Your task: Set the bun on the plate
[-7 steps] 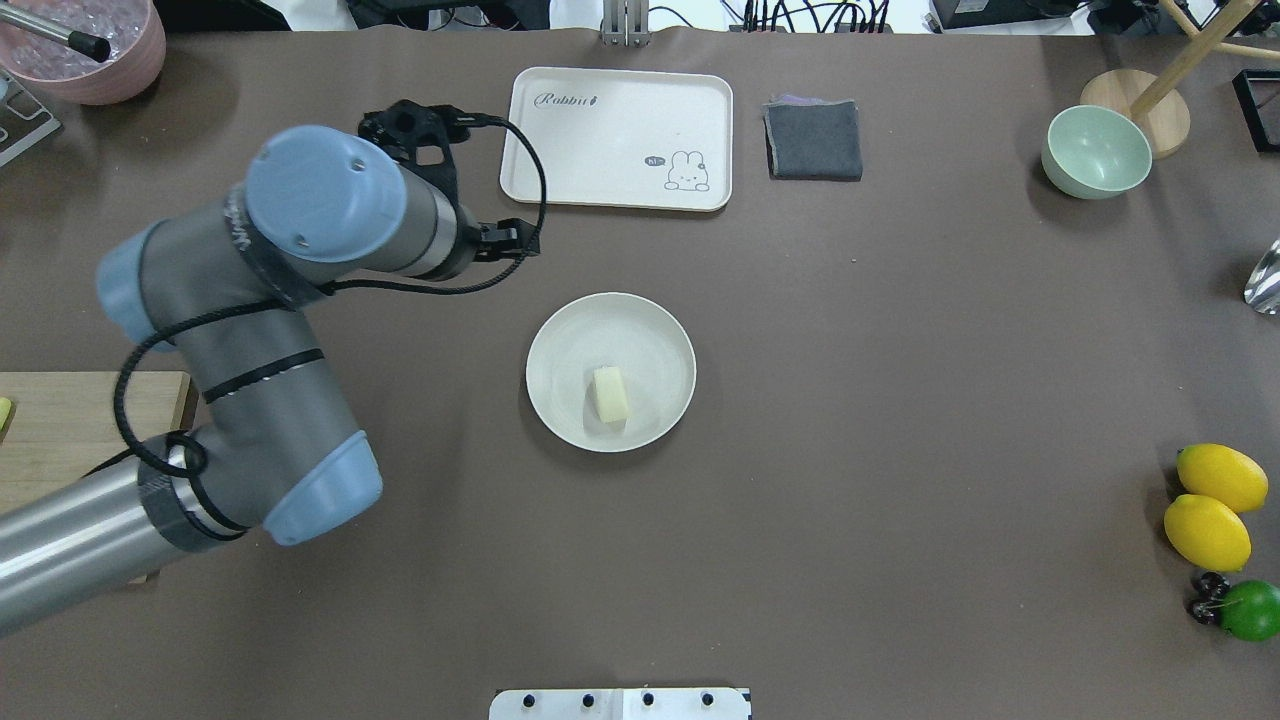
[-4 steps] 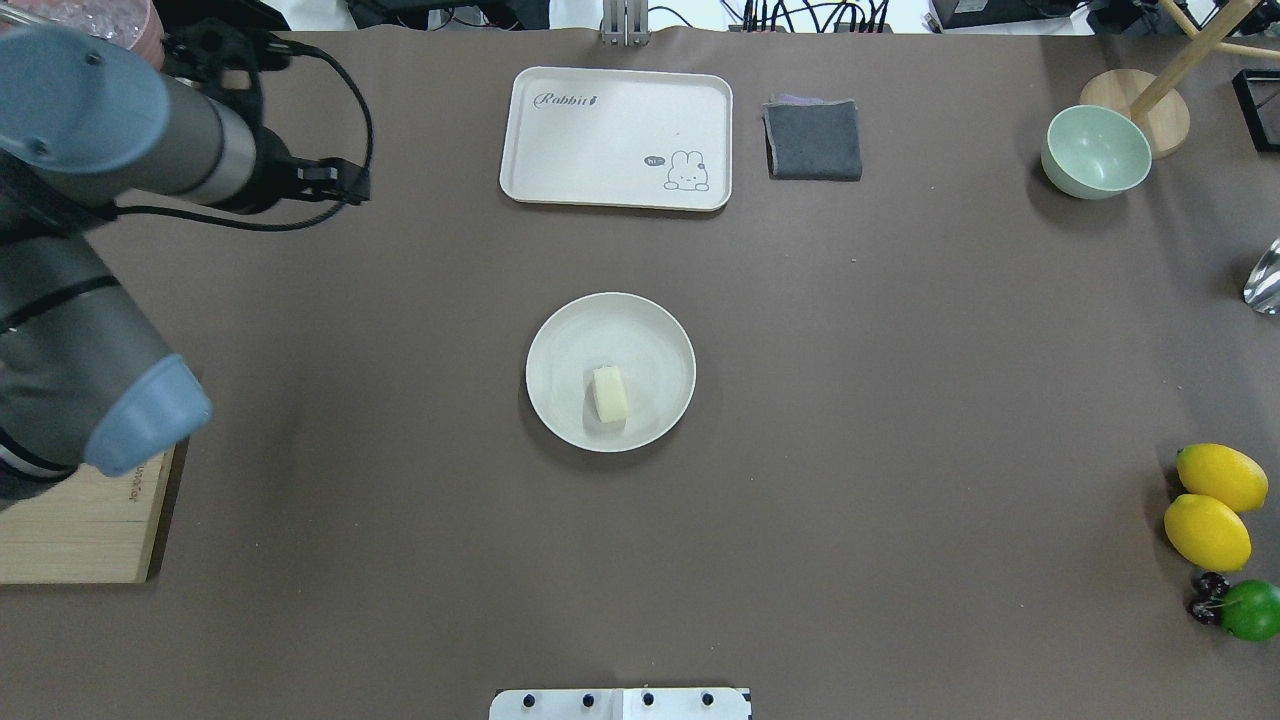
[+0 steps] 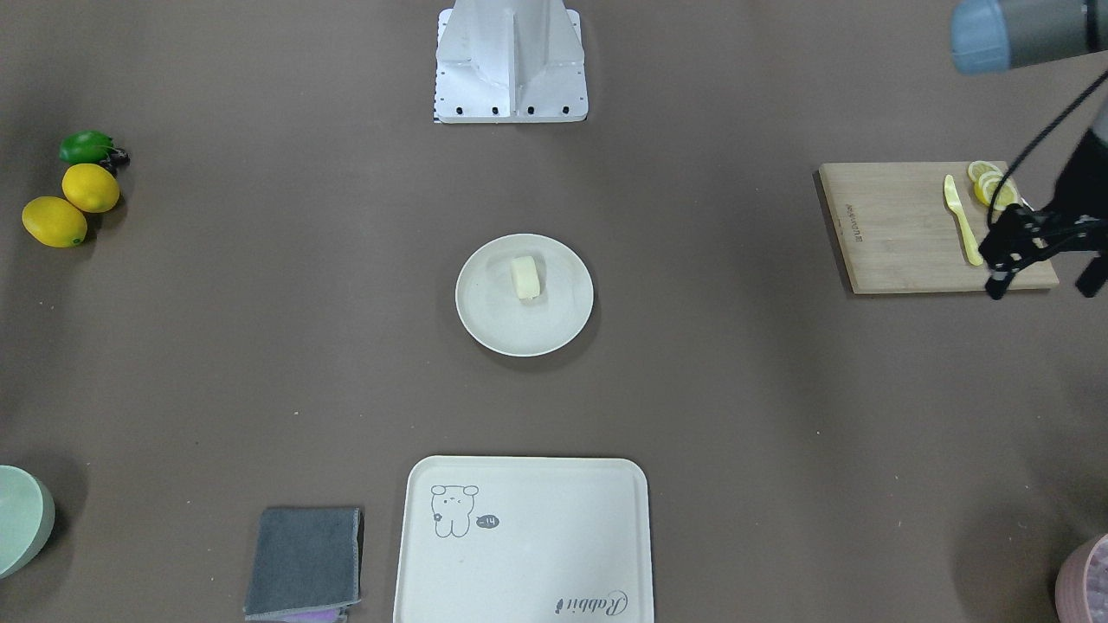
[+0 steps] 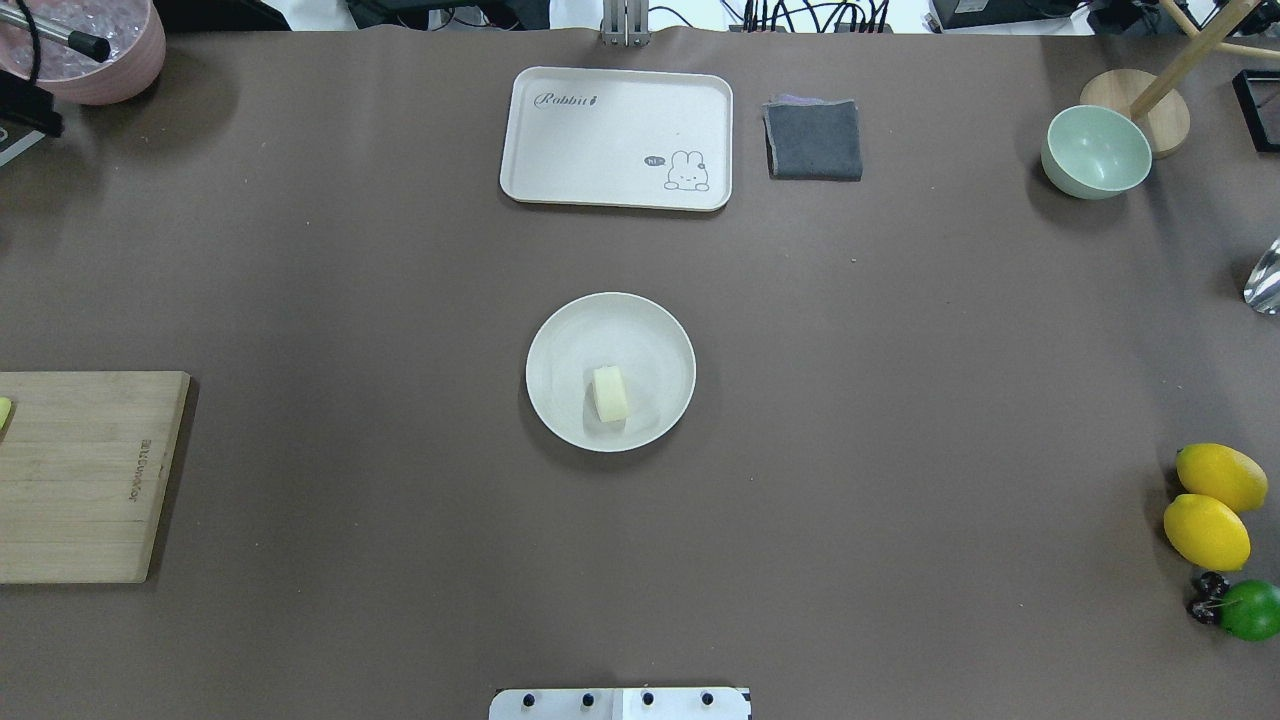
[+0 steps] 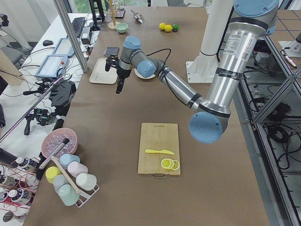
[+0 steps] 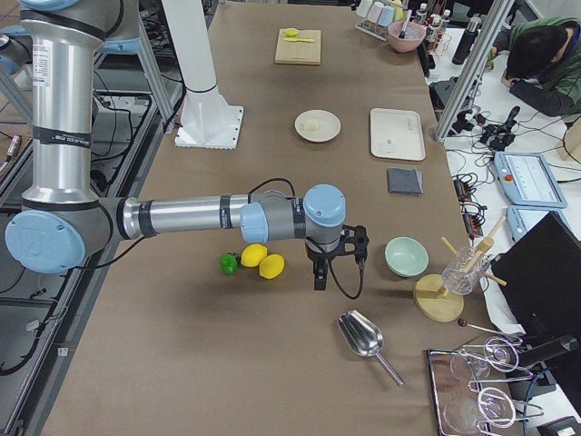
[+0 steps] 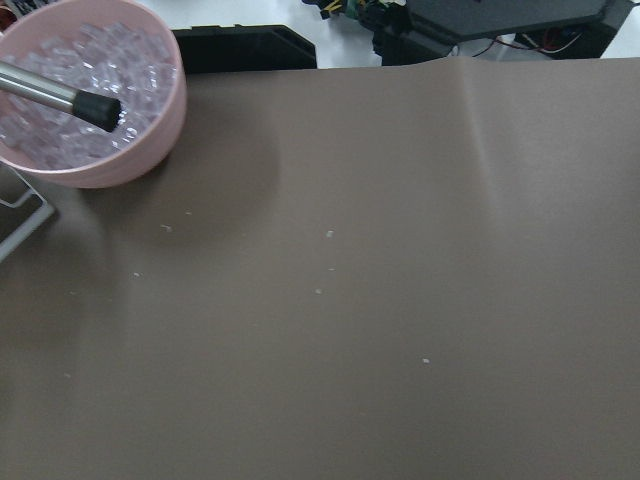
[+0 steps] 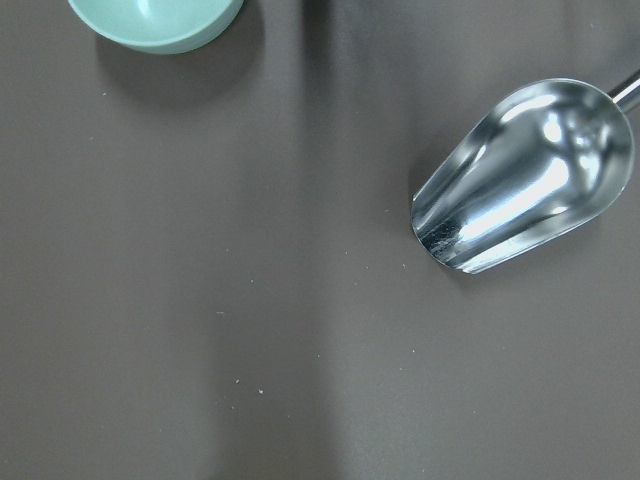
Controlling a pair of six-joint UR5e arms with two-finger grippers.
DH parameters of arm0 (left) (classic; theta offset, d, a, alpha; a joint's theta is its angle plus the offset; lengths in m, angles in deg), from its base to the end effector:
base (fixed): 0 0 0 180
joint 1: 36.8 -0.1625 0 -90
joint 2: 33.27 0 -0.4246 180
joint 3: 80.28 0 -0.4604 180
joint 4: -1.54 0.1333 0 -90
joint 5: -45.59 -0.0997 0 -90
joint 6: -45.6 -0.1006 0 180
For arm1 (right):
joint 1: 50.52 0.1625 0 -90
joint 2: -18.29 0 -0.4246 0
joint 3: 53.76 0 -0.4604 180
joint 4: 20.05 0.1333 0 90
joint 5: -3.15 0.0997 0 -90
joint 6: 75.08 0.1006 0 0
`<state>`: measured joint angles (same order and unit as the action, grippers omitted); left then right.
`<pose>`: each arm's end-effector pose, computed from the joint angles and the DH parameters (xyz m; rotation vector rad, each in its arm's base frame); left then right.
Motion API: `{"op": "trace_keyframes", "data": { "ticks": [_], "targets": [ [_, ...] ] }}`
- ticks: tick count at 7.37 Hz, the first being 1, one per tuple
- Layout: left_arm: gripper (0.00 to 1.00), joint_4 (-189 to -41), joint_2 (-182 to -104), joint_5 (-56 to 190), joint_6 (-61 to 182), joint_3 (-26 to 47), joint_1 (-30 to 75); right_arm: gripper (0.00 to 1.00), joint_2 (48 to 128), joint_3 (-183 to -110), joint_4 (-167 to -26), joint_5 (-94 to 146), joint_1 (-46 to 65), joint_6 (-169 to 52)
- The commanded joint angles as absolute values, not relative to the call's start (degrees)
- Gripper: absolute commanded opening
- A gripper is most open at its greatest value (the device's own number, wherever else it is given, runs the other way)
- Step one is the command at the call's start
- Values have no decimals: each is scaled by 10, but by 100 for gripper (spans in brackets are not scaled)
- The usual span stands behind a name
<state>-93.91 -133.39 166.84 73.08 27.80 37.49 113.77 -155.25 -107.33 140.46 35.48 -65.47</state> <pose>0.0874 -0.6101 0.3793 0.3371 0.7023 -0.0348 0.0225 -0.5291 0.5892 0.0449 -0.8352 0.0292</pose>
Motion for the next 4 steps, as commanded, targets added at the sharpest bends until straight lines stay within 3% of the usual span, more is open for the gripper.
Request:
{"op": "trace_keyframes", "data": {
  "ticks": [1, 4],
  "targets": [
    [98, -937, -1258, 1736, 571, 250, 454, 100, 1137, -1555, -1076, 1405, 354, -655],
    [98, -947, -1158, 1770, 476, 230, 506, 100, 1135, -1555, -1076, 1405, 353, -655]
  ]
}}
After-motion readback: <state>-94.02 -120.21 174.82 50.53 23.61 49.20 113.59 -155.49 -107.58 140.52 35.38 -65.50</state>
